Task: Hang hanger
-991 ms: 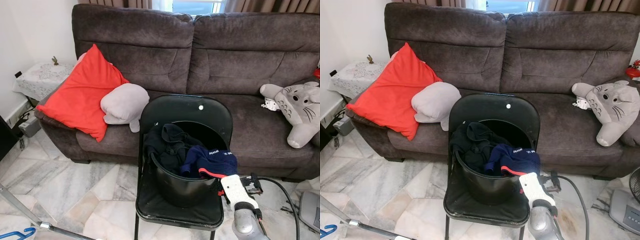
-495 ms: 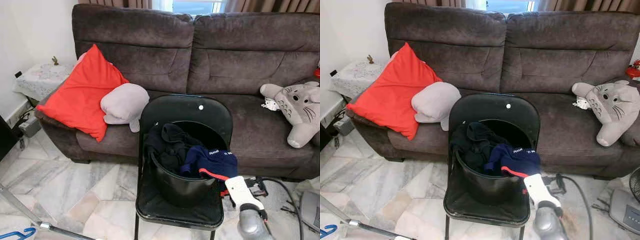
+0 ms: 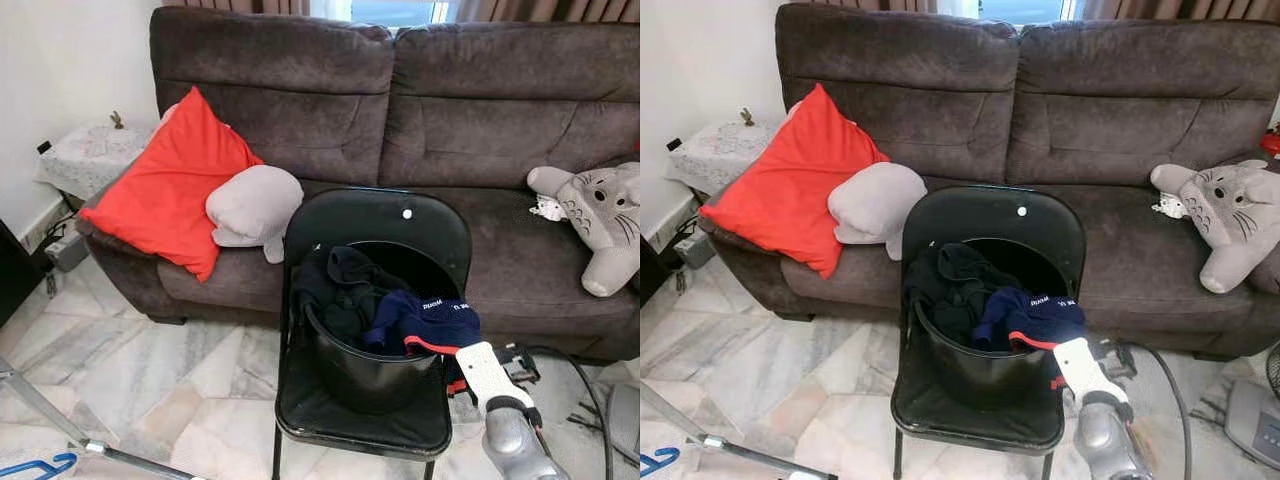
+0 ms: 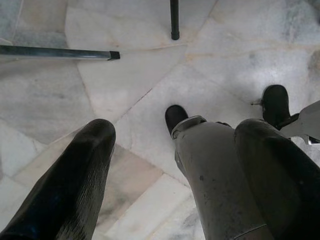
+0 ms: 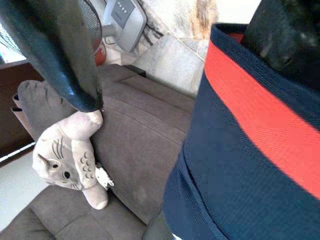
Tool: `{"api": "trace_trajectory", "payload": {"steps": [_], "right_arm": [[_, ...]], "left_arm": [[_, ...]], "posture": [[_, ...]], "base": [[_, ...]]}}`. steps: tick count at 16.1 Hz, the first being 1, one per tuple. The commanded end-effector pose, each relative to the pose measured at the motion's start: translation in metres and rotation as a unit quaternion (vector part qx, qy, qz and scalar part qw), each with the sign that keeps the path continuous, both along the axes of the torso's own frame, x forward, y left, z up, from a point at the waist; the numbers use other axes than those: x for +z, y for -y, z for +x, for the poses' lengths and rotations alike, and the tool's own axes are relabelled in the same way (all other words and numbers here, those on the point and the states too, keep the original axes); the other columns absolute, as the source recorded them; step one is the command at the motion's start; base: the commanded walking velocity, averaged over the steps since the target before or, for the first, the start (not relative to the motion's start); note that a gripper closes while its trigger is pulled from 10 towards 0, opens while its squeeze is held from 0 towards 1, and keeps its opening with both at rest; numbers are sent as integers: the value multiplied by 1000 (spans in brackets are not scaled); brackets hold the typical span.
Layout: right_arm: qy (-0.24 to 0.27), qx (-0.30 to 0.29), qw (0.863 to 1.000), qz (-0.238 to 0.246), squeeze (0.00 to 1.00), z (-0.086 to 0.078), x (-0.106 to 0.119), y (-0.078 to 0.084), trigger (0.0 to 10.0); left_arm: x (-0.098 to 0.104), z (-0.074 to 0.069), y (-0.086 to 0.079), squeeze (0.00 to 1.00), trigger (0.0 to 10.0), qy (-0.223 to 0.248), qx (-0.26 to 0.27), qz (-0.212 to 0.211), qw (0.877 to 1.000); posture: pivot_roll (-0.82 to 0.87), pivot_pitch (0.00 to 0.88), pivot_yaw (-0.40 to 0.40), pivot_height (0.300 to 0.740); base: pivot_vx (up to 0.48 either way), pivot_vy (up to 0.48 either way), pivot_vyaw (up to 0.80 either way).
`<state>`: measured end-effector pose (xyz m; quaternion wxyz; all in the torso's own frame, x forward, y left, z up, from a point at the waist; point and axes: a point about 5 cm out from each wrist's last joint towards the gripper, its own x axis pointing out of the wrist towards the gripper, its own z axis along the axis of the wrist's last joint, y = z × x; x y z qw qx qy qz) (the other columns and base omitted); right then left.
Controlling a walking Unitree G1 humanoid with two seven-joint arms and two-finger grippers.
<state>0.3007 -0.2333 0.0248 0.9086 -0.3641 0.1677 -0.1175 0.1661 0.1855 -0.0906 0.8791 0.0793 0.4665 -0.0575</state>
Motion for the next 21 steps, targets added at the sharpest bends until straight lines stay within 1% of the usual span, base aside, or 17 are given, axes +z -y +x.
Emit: {"api": "trace_trajectory", "payload": {"steps": [1,2,3,5,9,15,21], "right_arm": [[-8,21,1000,-10,0,1,0,0,0],[-12,32,999,-24,0,2,1,0,0],[-12,32,999,-26,0,2,1,0,0],[-15,25,999,-23,0,1,1,4,0],[-19,19,999,-22,0,-1,0,7,0],[-26,15,999,-22,0,-4,-3,8,0],[-33,16,999,-31,0,1,3,18,0]], "left_arm": [[-2,-5,-5,0,10000,-13,-1,8,1000],[-2,-6,-5,0,10000,-13,-1,8,1000],[-2,-6,-5,0,10000,-14,-1,8,1000],[-2,-5,-5,0,10000,-14,-1,9,1000],[-2,-5,-5,0,10000,-13,-3,10,1000],[-2,-5,-6,0,10000,-13,-6,12,1000],[-2,-5,-6,0,10000,-14,-6,14,1000]], "posture": [[-5,54,34,740],[-3,57,36,740],[-3,57,36,740],[-2,57,37,740],[-1,58,39,740],[1,58,38,740],[11,57,40,740]], "base": [[0,0,0],[0,0,0],[0,0,0],[0,0,0],[0,0,0],[0,0,0],[0,0,0]]}}
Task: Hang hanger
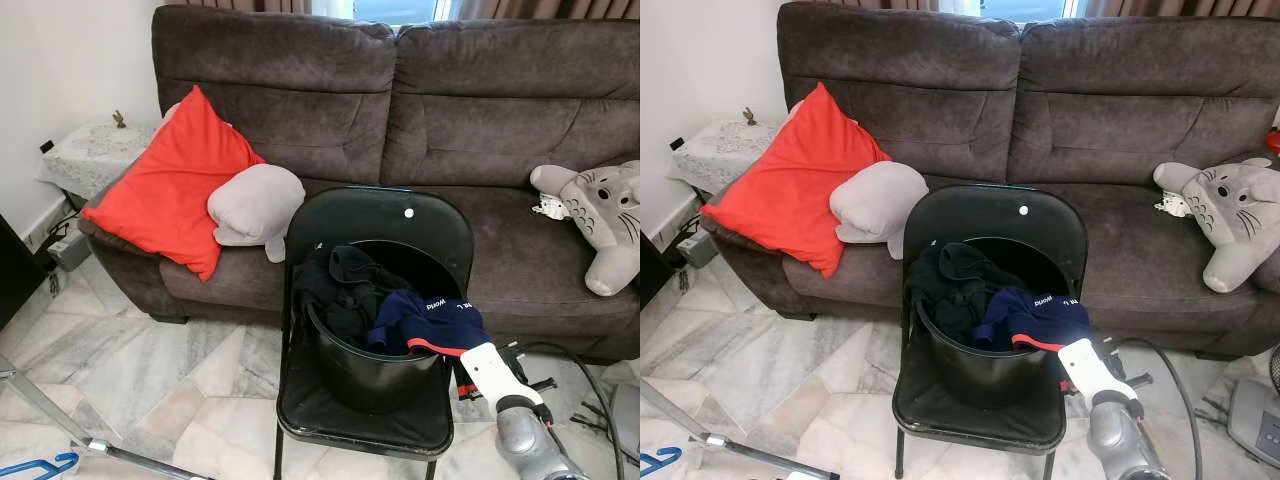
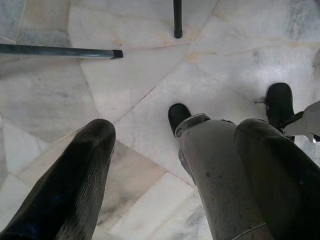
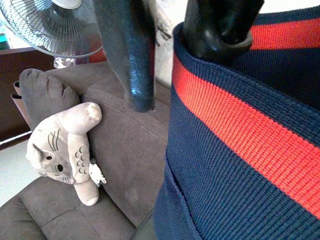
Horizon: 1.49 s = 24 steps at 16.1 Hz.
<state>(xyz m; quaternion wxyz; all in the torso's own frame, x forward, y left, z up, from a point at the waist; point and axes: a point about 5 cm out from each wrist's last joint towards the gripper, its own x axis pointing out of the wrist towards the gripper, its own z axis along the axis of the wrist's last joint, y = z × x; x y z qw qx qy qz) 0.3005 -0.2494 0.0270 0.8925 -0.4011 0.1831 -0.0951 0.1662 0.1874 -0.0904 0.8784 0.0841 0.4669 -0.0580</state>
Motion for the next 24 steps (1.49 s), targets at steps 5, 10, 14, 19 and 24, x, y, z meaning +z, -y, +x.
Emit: {"api": "trace_trajectory", "payload": {"steps": [5,10,14,19,24], "right_arm": [[-1,2,1000,7,0,5,4,0,0],[69,11,997,36,0,24,29,-9,0],[122,78,984,104,0,41,45,-58,0],[89,115,980,138,0,25,26,-81,0],[159,83,975,132,0,20,44,-68,0]], "left_arm": [[-2,-5,-5,0,10000,-13,-5,14,1000],[-2,-5,-5,0,10000,-14,-6,15,1000],[-2,-5,-4,0,10000,-13,-6,12,1000],[-2,-6,-2,0,10000,-15,-5,9,1000],[-2,-5,-2,0,10000,-14,-5,8,1000]], "posture": [[11,58,41,740],[11,58,41,740],[10,55,33,740],[3,60,24,740],[-3,56,21,740]], "base": [[0,0,0],[0,0,0],[0,0,0],[0,0,0],[0,0,0]]}}
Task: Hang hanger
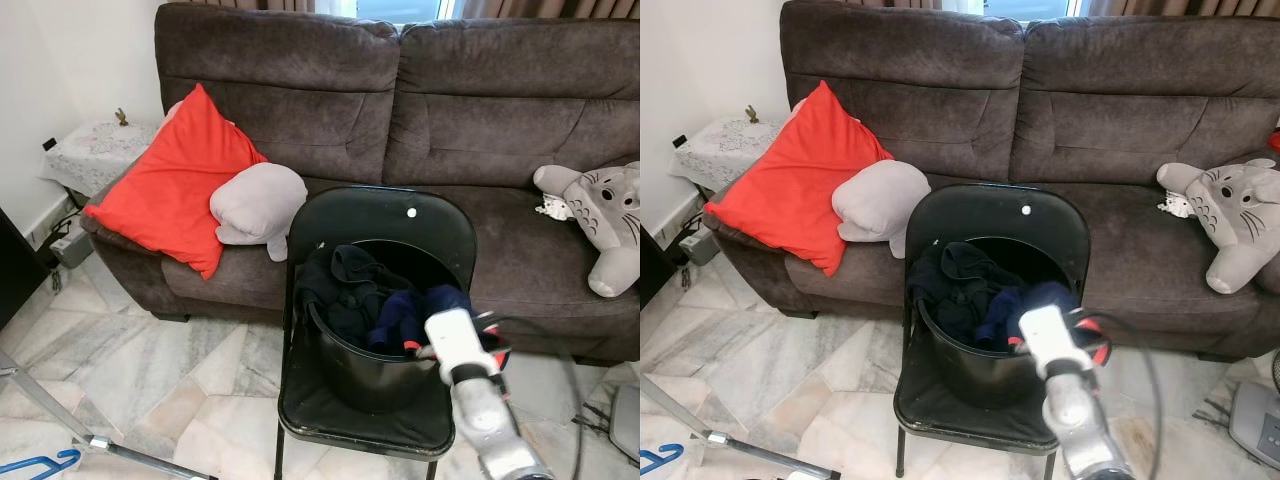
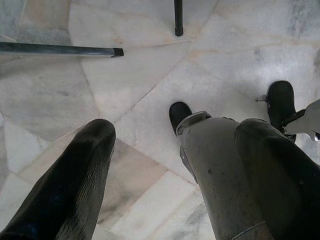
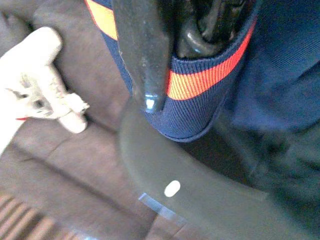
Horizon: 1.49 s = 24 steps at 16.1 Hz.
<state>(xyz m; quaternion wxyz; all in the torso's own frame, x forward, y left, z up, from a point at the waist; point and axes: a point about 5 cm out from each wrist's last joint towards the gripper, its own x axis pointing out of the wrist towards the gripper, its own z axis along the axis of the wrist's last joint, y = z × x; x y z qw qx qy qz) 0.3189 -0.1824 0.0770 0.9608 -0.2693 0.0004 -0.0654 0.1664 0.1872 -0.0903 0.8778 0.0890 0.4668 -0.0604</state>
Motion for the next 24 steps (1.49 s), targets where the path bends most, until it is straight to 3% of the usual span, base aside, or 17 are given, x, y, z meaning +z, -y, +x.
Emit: {"api": "trace_trajectory", "payload": {"steps": [1,5,9,10,11,12,13,15,16,17,19,24], "right_arm": [[13,-9,1000,15,0,-4,5,0,0],[-28,2,999,20,0,-24,-13,-8,0],[-56,5,998,16,0,-29,-21,-9,0],[-58,1,998,15,0,-28,-19,-7,1373],[-55,-2,998,12,0,-25,-15,-4,9882],[-49,-3,999,12,0,-21,-11,-2,10000],[-45,-3,999,11,157,-19,-8,0,10000],[-39,-5,999,8,961,-14,-4,3,10000],[-38,-4,999,0,937,-11,-1,4,10000],[-36,-5,999,-15,576,-7,2,8,10000],[-34,-12,999,-17,0,-4,6,13,10000],[-69,-30,997,-24,0,-10,-6,23,10000]], "left_arm": [[-3,-6,-2,0,10000,-14,-2,5,1000],[-3,-6,-2,0,10000,-15,-3,5,1000],[-3,-6,-2,0,10000,-15,-4,4,1000],[-3,-6,-2,0,10000,-15,-4,4,1000],[-3,-6,-2,0,10000,-15,-4,4,1000],[-3,-6,-2,0,10000,-15,-4,5,1000],[-3,-6,-2,0,10000,-15,-3,5,1000],[-3,-6,-2,0,10000,-16,-3,5,1000],[-3,-6,-2,0,10000,-16,-4,5,1000],[-3,-6,-2,0,10000,-15,-3,5,1000],[-3,-6,-2,0,10000,-16,-4,5,1000],[-3,-6,-2,0,10000,-17,-6,4,1000]], "posture": [[-5,56,21,740],[-10,58,19,740],[-10,57,19,740],[-9,56,18,740],[-9,56,18,740],[-10,58,19,740],[-10,58,19,740],[-10,58,19,740],[-9,58,21,740],[-9,58,21,740],[-7,57,20,740],[-10,58,25,740]], "base": [[0,0,0],[0,0,0],[0,0,0],[0,0,0],[0,0,0],[0,0,0],[0,0,0],[0,0,0],[0,0,0],[0,0,0],[0,0,0],[0,0,0]]}}
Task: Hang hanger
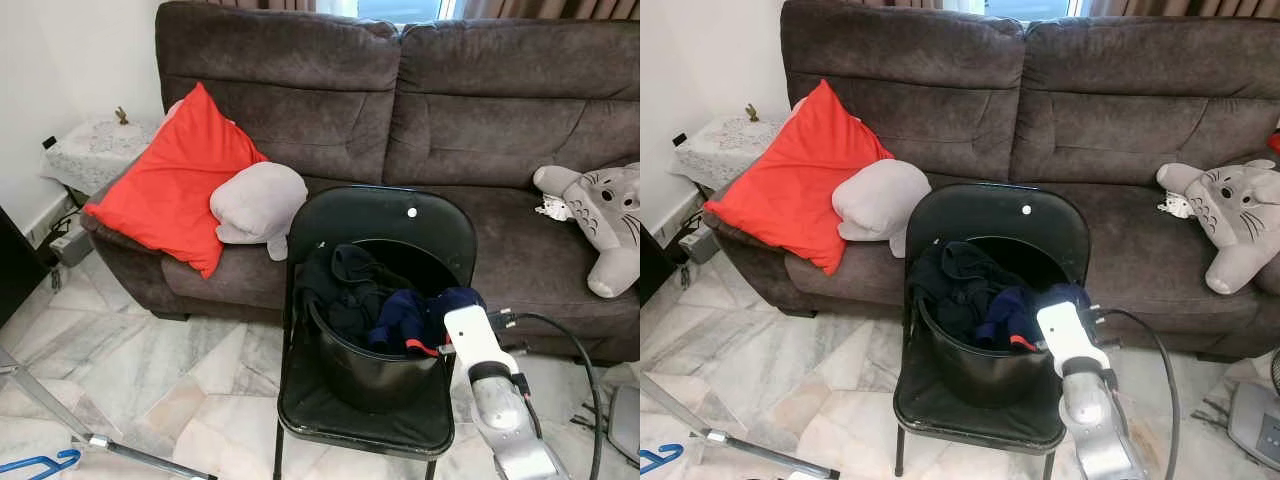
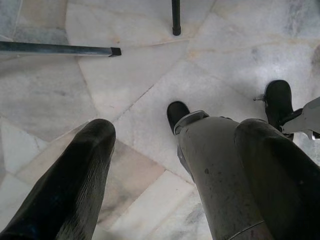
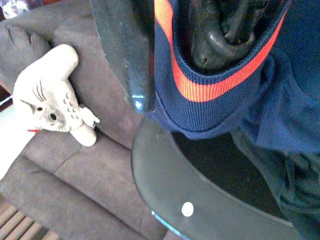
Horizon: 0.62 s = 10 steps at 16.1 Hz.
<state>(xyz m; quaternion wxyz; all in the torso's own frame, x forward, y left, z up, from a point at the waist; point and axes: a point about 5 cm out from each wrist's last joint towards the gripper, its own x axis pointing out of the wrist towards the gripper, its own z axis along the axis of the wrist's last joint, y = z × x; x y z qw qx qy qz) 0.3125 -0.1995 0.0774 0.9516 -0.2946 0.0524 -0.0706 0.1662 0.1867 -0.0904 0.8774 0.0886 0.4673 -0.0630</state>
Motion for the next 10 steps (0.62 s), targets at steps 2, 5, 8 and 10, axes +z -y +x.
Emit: {"api": "trace_trajectory", "payload": {"steps": [2,5,8,10], "right_arm": [[-34,-17,999,-2,749,-6,-12,11,10000],[-48,-29,998,-8,1000,-5,-16,18,10000],[-57,-42,997,-15,0,-6,-18,25,10000],[-57,-49,997,-18,0,-6,-19,30,10000]], "left_arm": [[-3,-6,-3,0,10000,-16,-5,6,1000],[-2,-6,-3,0,10000,-16,-5,7,1000],[-2,-6,-3,0,10000,-16,-5,7,1000],[-2,-6,-3,0,10000,-16,-5,7,1000]], "posture": [[-10,58,25,740],[-5,58,26,740],[-5,58,26,740],[-4,58,29,740]], "base": [[0,0,0],[0,0,0],[0,0,0],[0,0,0]]}}
